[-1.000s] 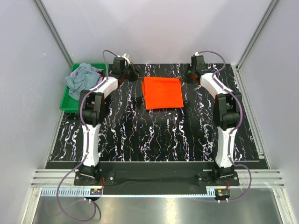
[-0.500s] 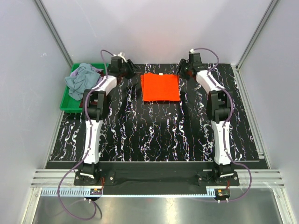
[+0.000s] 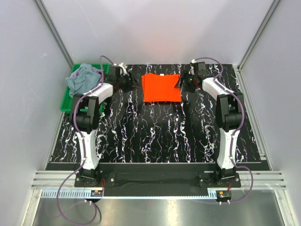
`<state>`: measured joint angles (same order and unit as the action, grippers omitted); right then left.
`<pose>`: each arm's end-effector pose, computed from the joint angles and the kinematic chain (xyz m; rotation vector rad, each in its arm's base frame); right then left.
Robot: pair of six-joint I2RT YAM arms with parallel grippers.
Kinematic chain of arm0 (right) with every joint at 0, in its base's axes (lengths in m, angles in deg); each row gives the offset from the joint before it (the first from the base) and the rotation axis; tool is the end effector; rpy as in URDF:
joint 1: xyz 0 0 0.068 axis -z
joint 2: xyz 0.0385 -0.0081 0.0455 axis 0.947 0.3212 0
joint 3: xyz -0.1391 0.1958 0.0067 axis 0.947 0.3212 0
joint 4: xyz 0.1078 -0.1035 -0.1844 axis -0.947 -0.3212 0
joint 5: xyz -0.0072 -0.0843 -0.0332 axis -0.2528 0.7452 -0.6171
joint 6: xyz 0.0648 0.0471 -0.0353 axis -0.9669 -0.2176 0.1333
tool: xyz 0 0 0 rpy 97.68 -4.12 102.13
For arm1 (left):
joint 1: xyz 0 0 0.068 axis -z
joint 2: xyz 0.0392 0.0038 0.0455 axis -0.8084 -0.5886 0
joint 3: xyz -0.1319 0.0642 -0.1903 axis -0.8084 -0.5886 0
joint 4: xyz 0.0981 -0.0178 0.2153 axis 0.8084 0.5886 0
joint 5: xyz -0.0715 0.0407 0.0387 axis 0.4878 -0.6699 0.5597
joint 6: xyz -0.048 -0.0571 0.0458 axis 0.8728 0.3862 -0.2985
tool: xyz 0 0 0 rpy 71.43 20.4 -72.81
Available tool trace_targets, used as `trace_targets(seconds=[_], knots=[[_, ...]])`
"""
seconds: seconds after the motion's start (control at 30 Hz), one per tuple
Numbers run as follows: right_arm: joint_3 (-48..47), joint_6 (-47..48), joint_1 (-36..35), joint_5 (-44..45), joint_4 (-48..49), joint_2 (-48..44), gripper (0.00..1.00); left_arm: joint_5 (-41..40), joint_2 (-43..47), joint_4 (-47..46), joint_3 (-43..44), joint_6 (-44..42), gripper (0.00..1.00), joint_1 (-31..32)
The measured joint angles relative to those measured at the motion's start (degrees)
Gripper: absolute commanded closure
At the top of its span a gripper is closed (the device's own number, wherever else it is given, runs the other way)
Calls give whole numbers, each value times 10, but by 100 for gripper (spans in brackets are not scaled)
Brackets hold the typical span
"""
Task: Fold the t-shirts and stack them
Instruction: Fold the tshirt
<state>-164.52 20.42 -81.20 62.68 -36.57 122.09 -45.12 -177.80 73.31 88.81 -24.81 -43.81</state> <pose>0.4618 0.1047 0.1518 0.1090 2.4155 0.6283 0.4597 -0.1139 0.1505 -0.2164 2.3045 -0.8574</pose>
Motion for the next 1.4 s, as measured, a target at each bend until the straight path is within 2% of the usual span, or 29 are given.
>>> trace_targets(seconds=[0.1,0.23,0.33,0.37,0.53,0.57,0.6,0.63,0.73,0.77,0.83,0.97,1.1,1.17,1.2,1.23,1.27,1.3,1.37,1.4], knots=[[25,11,0,-16,0,-2,31,0,30,-5,-47,-8,43,35],[54,21,0,-31,-7,-2,33,0,23,-3,-62,-13,43,66],[66,27,1,-42,-8,0,44,-7,14,1,-64,-14,43,65],[68,29,1,-46,-8,0,55,-11,12,3,-64,-14,43,64],[93,31,2,-58,3,0,79,-28,1,18,-63,-16,48,60],[99,31,2,-61,4,0,82,-29,-1,20,-63,-16,52,59],[104,30,2,-61,3,0,89,-29,-4,22,-63,-17,64,59],[106,30,2,-62,3,0,91,-29,-5,22,-63,-16,69,59],[109,26,2,-62,6,0,96,-23,-5,19,-63,-12,95,60],[113,25,2,-62,10,-1,97,-19,-5,16,-64,-11,100,61],[126,24,2,-64,17,-8,100,-12,-5,2,-72,-8,100,63],[172,25,2,-61,20,-39,100,0,6,-38,-122,6,100,74],[245,26,2,-60,24,-91,99,-6,59,-52,-201,21,100,100],[279,27,2,-59,21,-117,89,-11,88,-53,-241,32,100,115],[294,28,2,-59,17,-129,80,-16,103,-51,-258,37,100,122],[306,26,2,-57,11,-141,75,-20,119,-44,-275,42,93,129],[317,27,2,-55,5,-152,72,-26,135,-29,-287,45,78,135],[323,27,2,-53,-5,-163,64,-31,146,-14,-290,42,74,138],[327,28,2,-46,-29,-185,59,-51,161,26,-280,42,62,140],[324,29,2,-42,-40,-196,57,-65,165,47,-268,37,60,139]])
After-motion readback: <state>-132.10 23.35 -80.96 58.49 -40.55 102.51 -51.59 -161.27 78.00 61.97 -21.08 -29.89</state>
